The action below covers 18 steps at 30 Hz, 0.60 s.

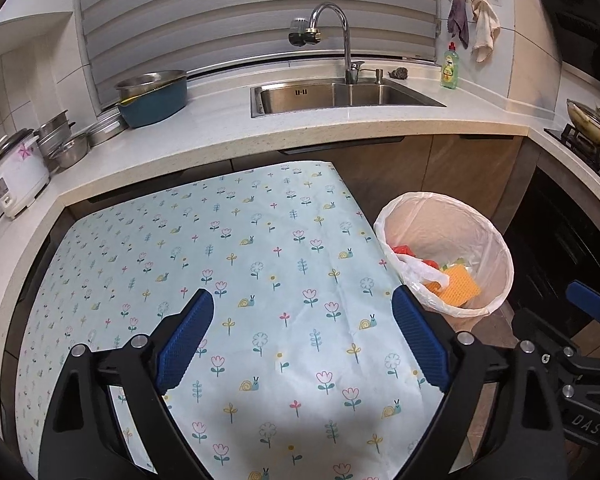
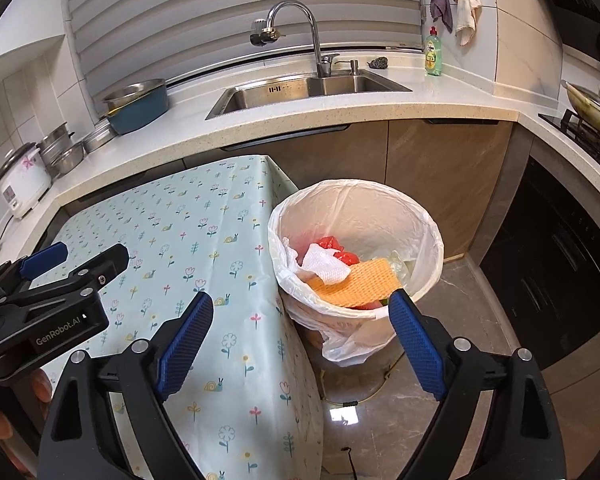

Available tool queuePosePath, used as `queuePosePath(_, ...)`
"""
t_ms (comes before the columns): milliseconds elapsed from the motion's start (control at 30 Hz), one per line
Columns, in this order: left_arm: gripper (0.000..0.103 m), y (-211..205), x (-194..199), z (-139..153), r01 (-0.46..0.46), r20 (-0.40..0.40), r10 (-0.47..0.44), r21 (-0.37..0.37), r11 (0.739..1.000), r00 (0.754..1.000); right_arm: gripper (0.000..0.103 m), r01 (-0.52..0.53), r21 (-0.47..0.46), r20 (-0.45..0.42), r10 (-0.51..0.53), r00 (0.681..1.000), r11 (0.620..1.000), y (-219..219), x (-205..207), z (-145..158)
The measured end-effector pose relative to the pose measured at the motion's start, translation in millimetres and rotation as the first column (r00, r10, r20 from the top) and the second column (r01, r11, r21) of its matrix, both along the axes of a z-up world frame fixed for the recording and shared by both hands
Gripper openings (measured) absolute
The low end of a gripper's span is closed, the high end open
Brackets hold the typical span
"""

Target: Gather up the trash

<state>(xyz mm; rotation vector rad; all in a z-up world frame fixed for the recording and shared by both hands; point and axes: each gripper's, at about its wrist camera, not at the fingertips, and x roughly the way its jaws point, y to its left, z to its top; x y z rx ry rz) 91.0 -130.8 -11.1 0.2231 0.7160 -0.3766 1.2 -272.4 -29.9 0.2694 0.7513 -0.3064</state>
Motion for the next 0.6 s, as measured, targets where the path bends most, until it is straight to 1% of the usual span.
queuePosePath(67,0.088,1,-2,0,-0.002,-0.005,0.002,-0.001,1.0,1.0,0.088,0.003,0.004,-0.001,-0.003,1.0,1.0,-1,-2,-1)
queuePosePath(100,0.088,2,-3,0,-0.001,-0.005,0.001,-0.001,1.0,1.0,0.097,0.002,0.006,-0.003,-0.002,1.0,1.0,0,-3,-2)
queuePosePath(467,0.091,-6,-18,-1,0.029,-0.008,-0.029,0.011,1.0,1.0,0.097,0.013,-0.028,-0.014,-0.013,1.0,1.0,3,-8,-4)
queuePosePath(600,0.091,-8,-19,-1,0.03,-0.011,-0.03,0.009,1.0,0.999,0.097,0.02,-0.015,-0.014,-0.02,1.0,1.0,-1,-9,-6)
